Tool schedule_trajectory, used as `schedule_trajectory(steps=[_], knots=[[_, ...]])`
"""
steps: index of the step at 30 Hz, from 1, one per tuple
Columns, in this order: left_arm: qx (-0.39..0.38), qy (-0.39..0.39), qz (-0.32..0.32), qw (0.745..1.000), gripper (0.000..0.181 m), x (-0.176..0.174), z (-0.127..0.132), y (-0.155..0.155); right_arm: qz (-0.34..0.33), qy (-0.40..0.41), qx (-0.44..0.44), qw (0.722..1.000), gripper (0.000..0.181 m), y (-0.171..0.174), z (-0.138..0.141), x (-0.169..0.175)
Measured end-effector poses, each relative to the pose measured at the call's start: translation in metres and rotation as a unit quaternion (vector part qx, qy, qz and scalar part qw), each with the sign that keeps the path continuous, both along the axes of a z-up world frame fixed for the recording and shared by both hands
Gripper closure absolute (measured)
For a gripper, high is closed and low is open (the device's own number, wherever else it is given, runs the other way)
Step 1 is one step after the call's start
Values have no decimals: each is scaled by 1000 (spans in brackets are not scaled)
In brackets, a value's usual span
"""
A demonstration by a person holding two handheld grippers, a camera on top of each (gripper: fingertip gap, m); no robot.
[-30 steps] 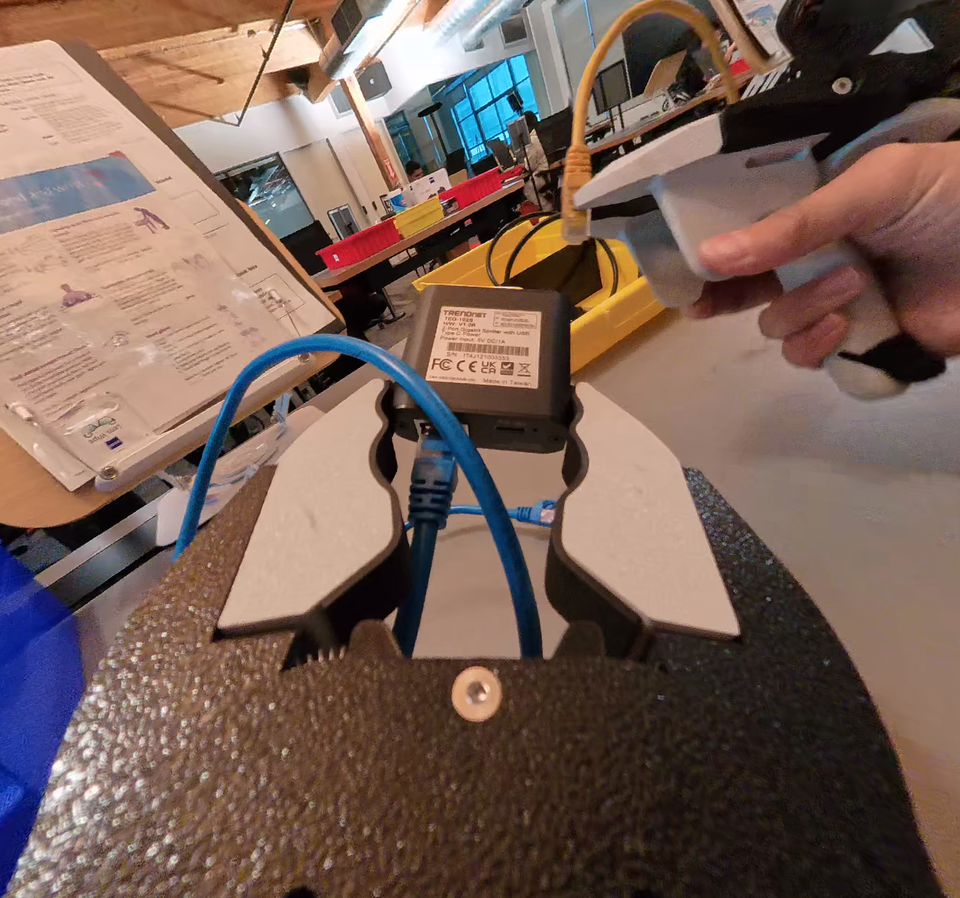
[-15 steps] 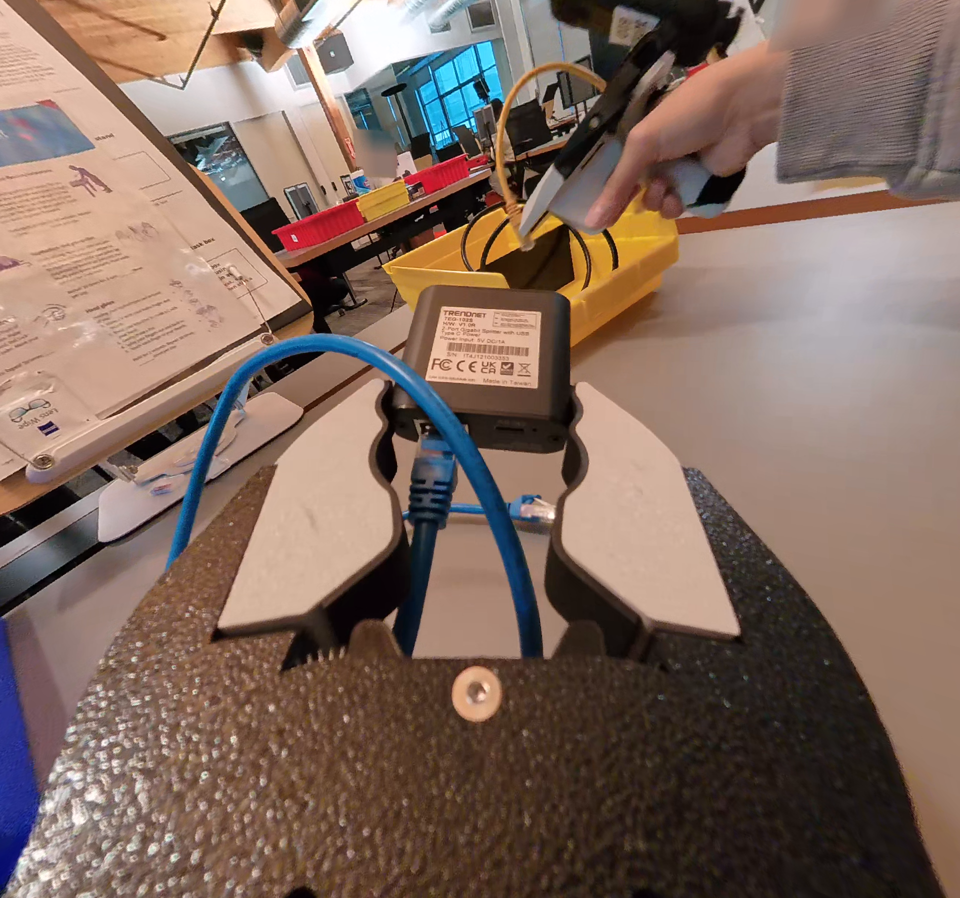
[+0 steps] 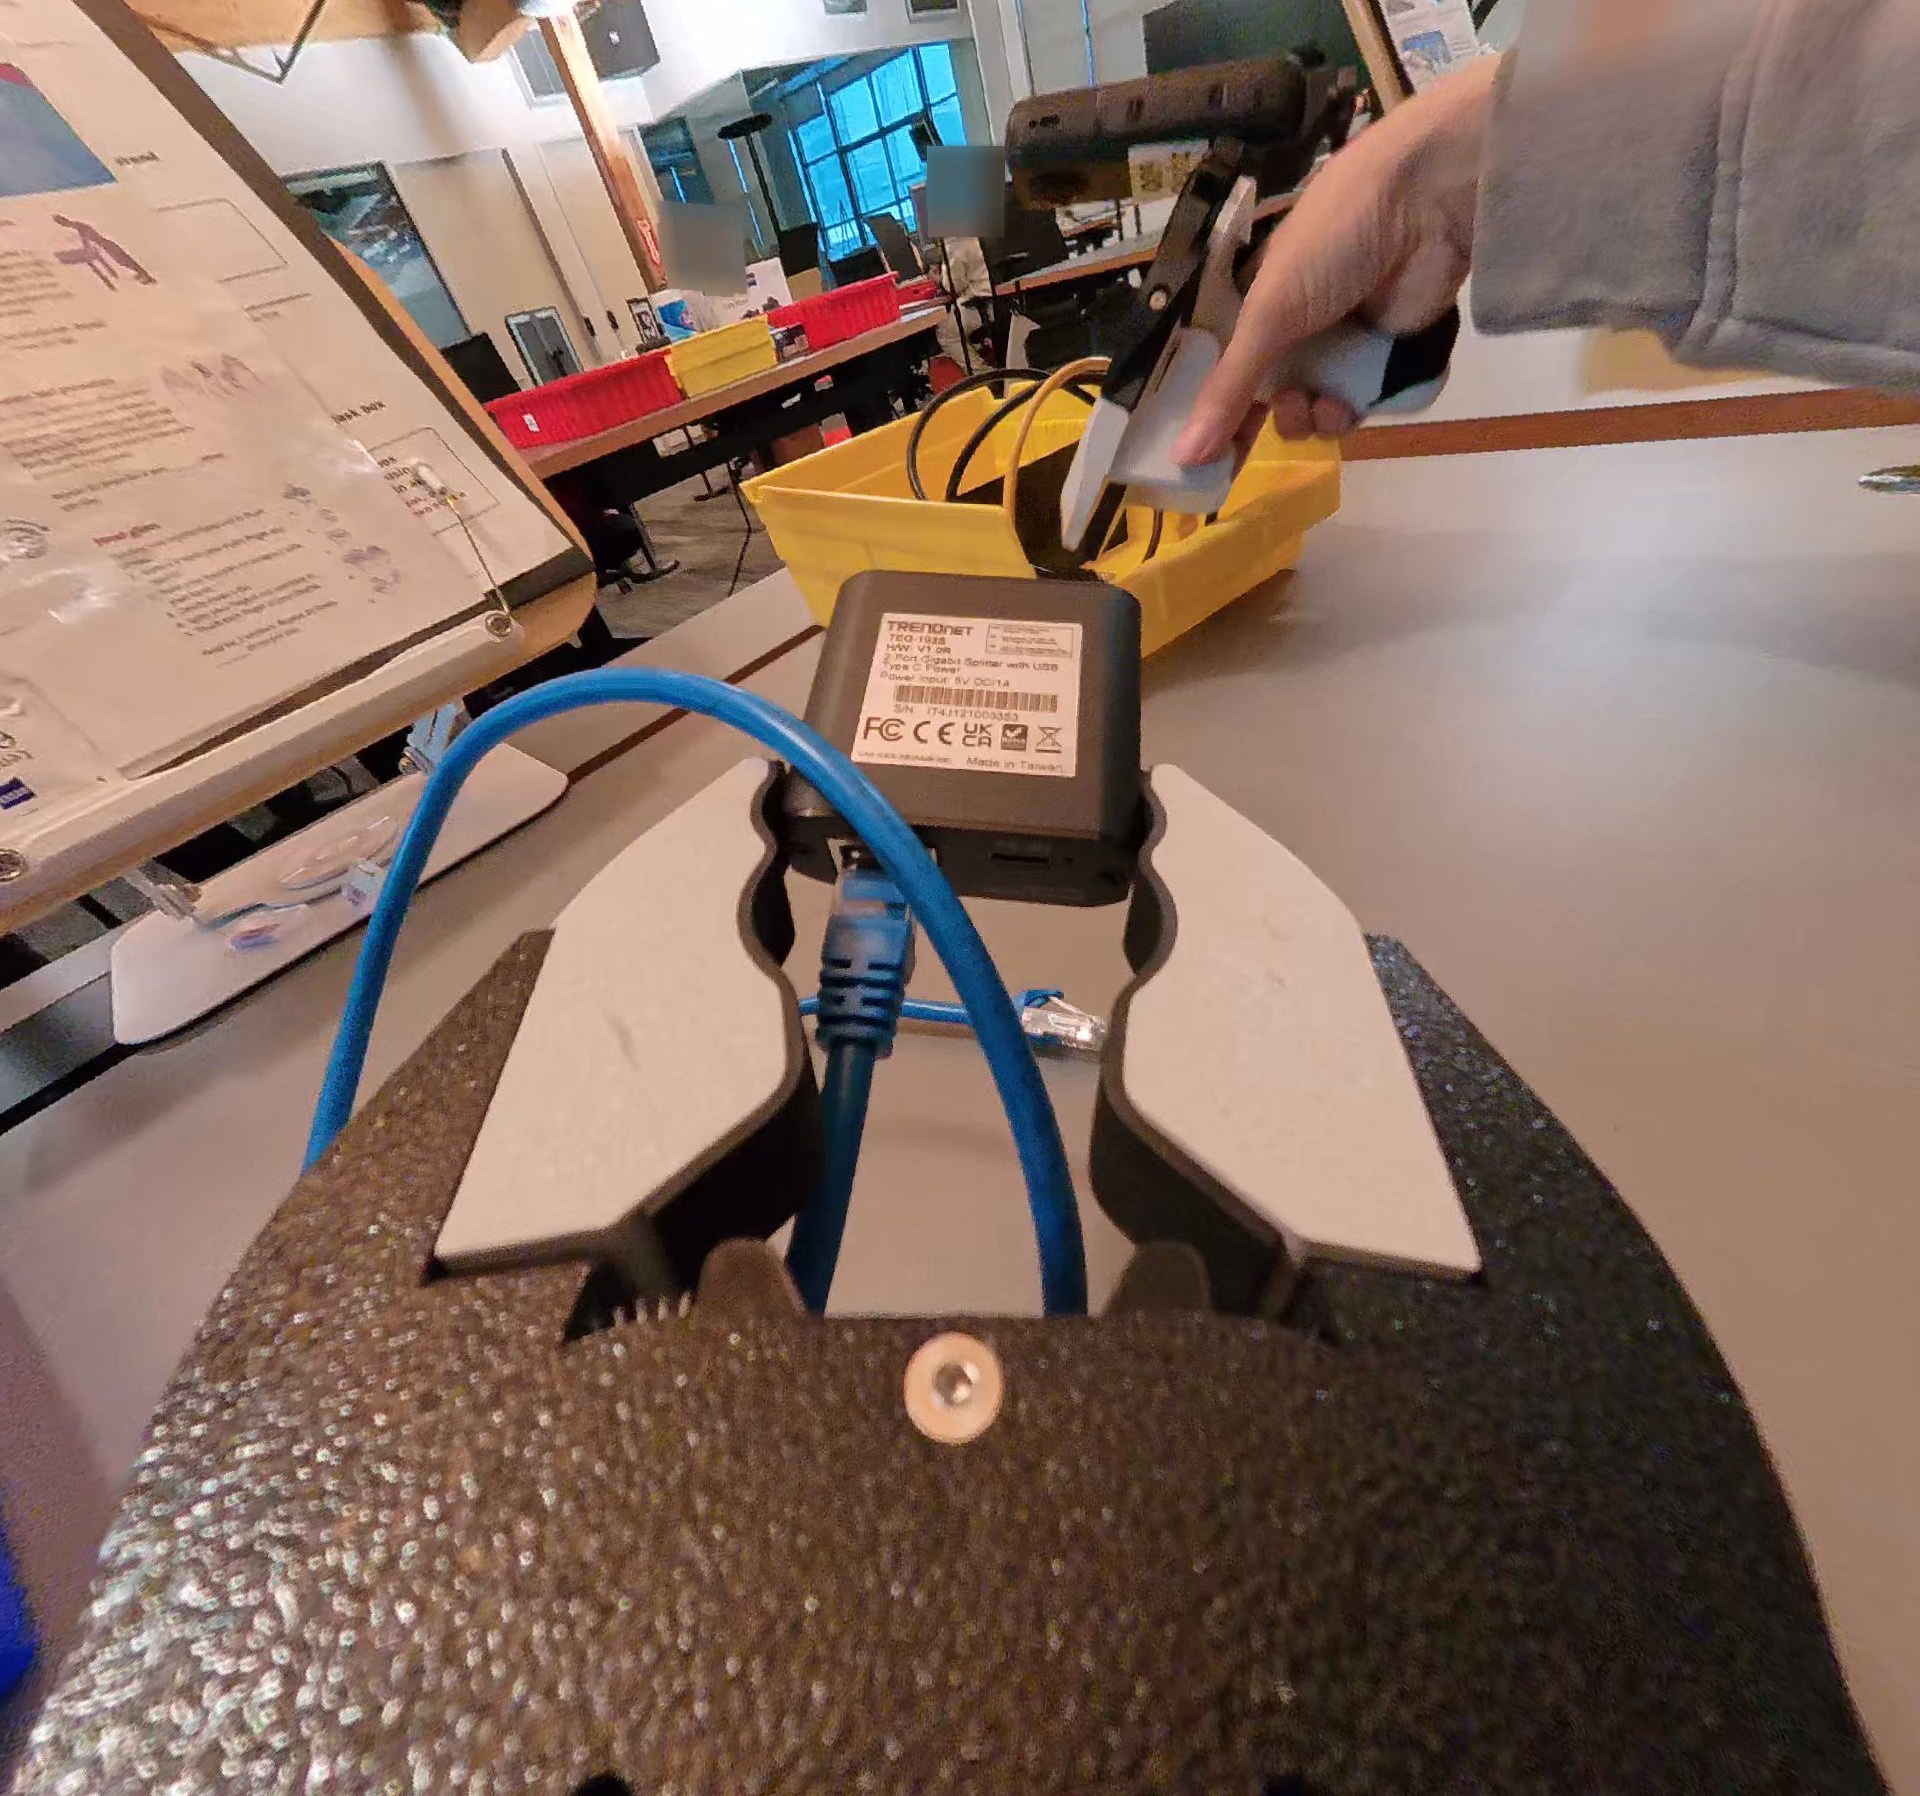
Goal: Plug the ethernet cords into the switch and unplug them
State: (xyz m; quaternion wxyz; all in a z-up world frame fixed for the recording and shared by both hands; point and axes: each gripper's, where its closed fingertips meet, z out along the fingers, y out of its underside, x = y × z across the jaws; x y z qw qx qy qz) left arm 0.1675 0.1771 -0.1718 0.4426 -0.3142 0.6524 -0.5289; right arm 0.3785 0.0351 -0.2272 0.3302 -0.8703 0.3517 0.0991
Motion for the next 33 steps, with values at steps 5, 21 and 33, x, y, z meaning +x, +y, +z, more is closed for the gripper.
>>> schedule_trajectory(steps=[5,21,33], knots=[[-12,23,-26,999,120,-1,2,2,74,67,-23,995,119,-22,22,-40],[61,92,-214,971,120,-41,-2,-19,257,-95,415,868,107,112,85,-260],[210,3,-219,953,120,-45,-15,-42,196,216,398,870,157,114,58,-268]])
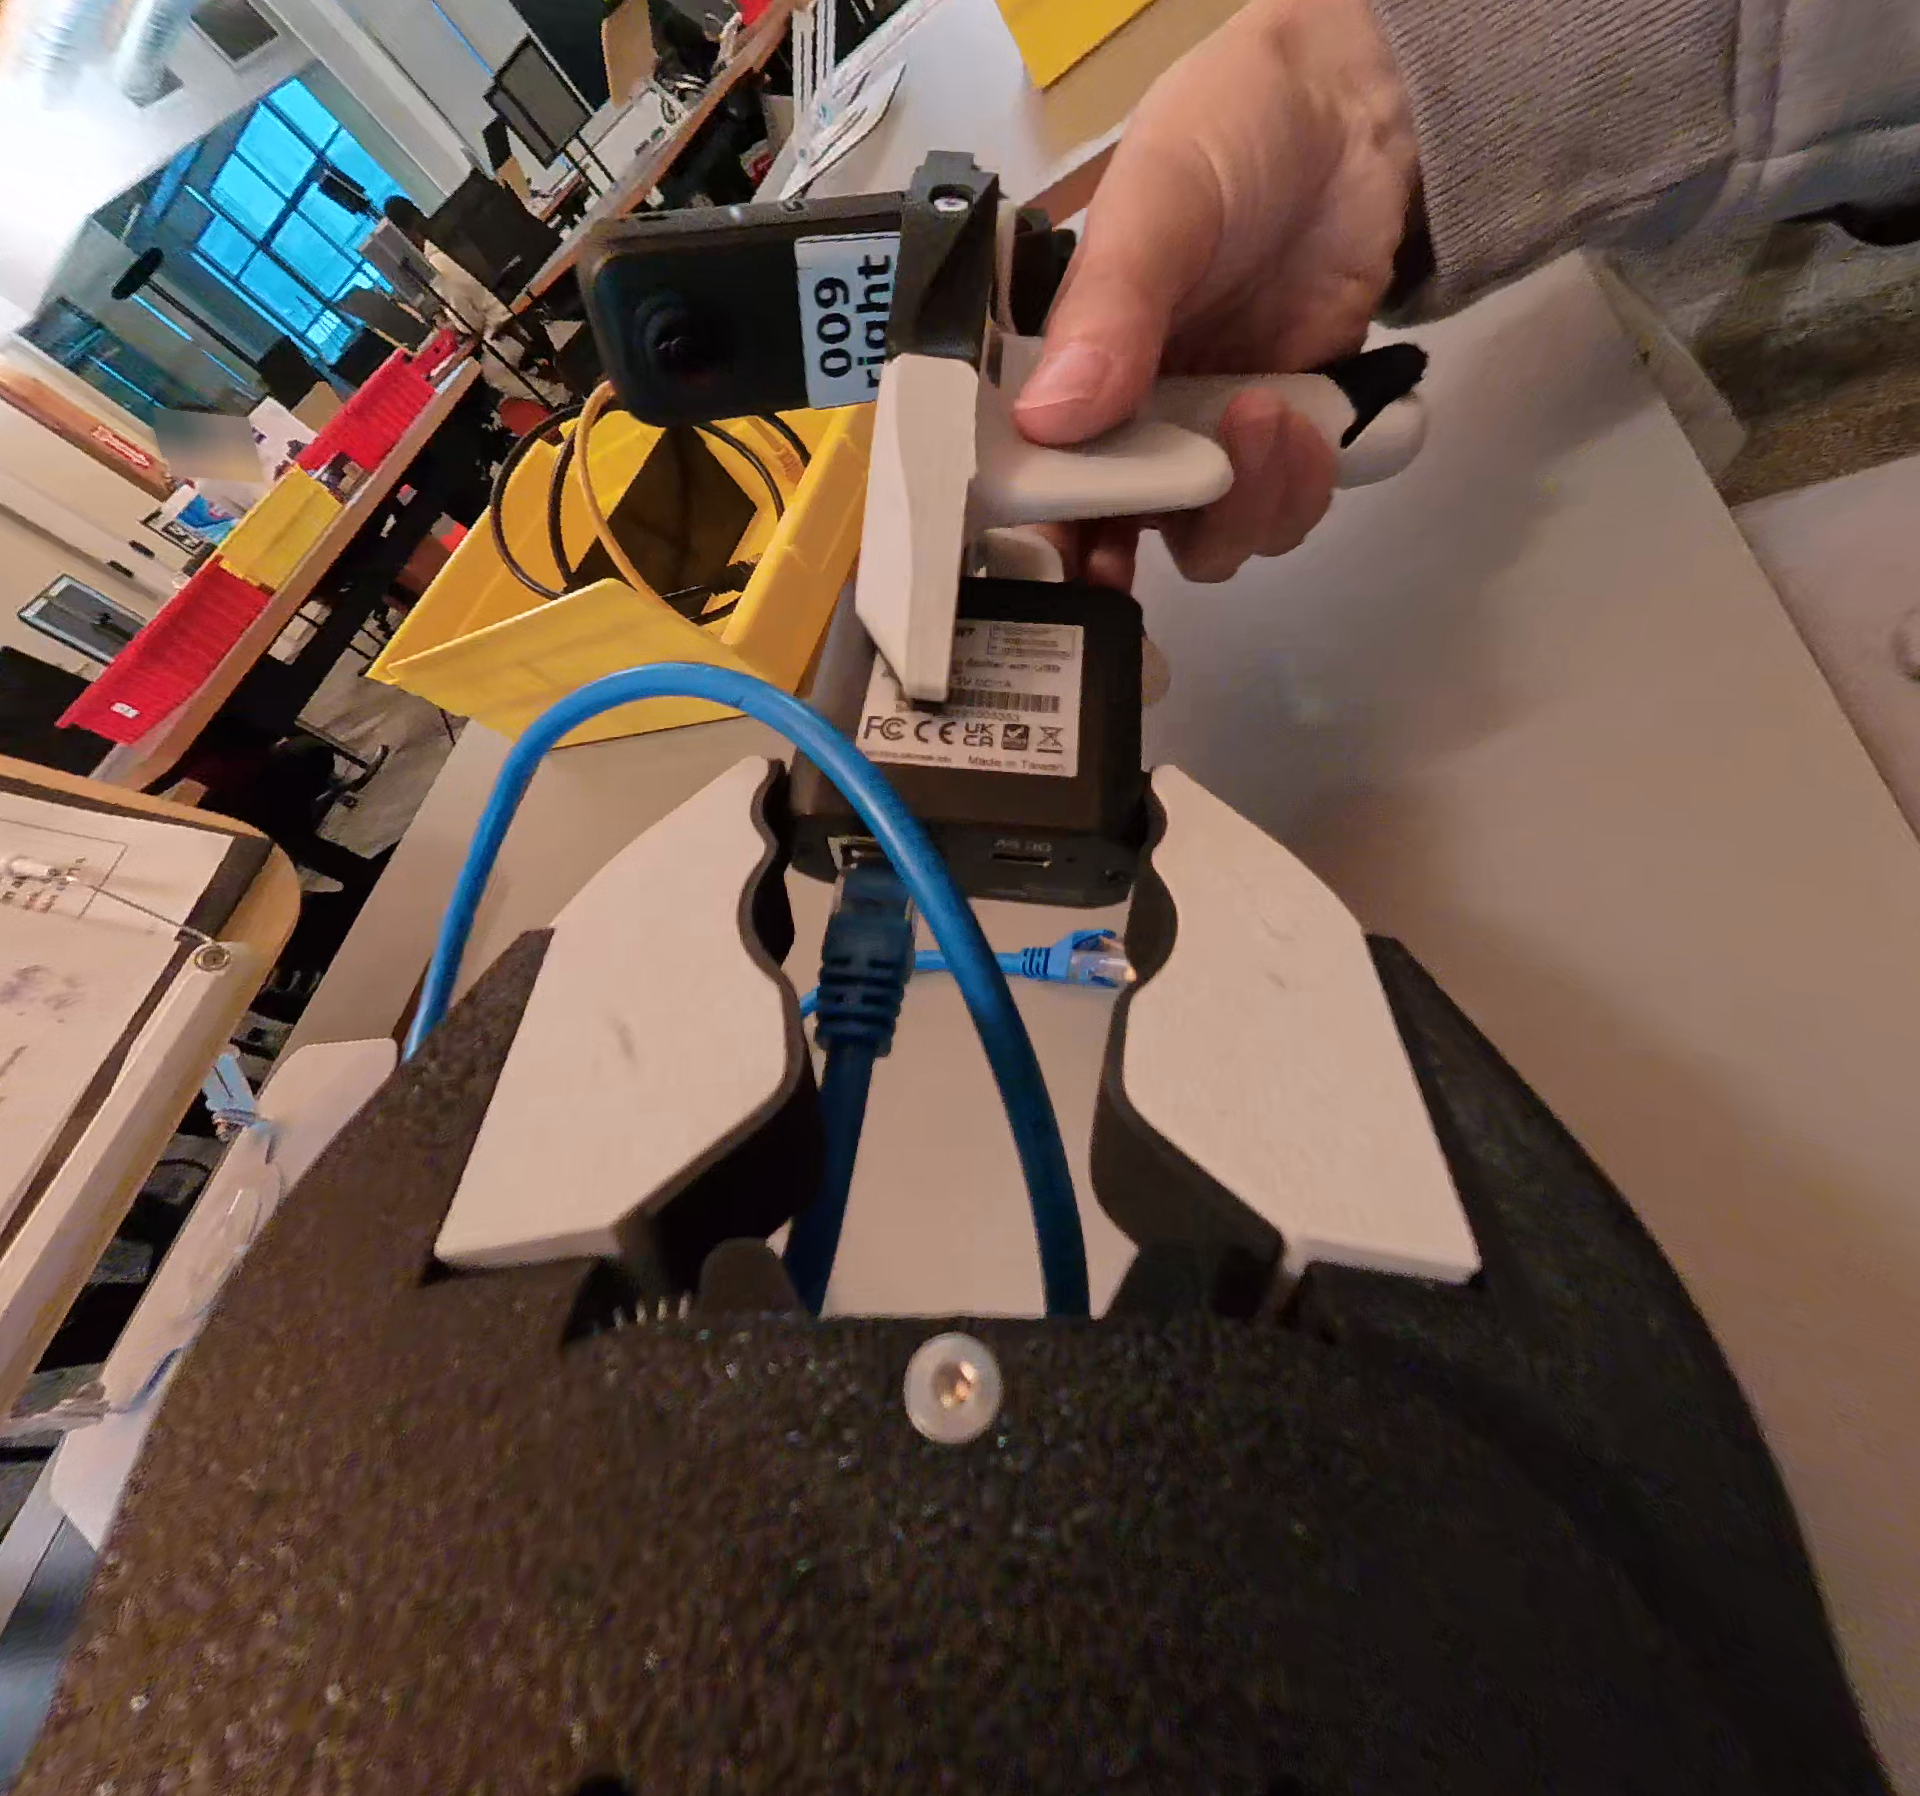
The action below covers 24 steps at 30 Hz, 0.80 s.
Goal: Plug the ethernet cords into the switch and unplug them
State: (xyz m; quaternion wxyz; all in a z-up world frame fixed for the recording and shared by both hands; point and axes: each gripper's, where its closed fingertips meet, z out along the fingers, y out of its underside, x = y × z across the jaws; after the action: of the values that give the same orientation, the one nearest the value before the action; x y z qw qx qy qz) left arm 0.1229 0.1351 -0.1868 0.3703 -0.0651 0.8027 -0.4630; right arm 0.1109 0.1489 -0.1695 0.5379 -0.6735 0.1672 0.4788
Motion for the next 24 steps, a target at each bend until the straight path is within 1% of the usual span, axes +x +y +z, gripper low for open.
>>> schedule_trajectory(steps=[1,3,5,6,7,9,11,12,13,15,16,17,19,20,22,24], knots=[[3,2,-2,1000,120,-1,-1,0,8,-10,0,1000,158,0,-2,-1],[8,2,7,1000,119,1,-2,3,2,-8,11,1000,158,3,-2,1],[-2,8,10,1000,119,2,0,5,-1,19,32,999,157,5,-1,2],[-7,6,20,1000,119,4,1,8,-11,29,49,998,158,6,1,4],[-11,-1,37,999,117,8,4,11,-34,37,69,996,157,9,4,9],[-17,-31,87,996,103,18,11,22,-75,64,83,992,157,13,7,17],[-19,-89,160,983,81,30,27,37,-132,85,105,982,158,15,11,32],[-17,-116,183,976,77,32,35,41,-156,101,116,976,157,16,15,37],[-15,-143,200,969,78,32,43,43,-181,119,132,967,158,16,19,44],[-27,-200,217,955,85,27,60,43,-227,162,157,947,157,14,26,58],[-38,-223,224,948,89,23,68,42,-244,188,182,934,157,11,32,64],[-52,-233,230,944,97,21,71,40,-267,223,199,916,157,8,36,73],[-77,-214,236,945,99,22,64,34,-288,270,230,890,157,5,42,81],[-81,-192,224,952,101,23,55,27,-298,284,237,880,158,5,44,82],[-73,-184,227,954,104,27,44,21,-294,292,235,879,158,12,47,74],[-65,-206,247,945,106,29,45,23,-286,297,230,881,158,19,47,66]])
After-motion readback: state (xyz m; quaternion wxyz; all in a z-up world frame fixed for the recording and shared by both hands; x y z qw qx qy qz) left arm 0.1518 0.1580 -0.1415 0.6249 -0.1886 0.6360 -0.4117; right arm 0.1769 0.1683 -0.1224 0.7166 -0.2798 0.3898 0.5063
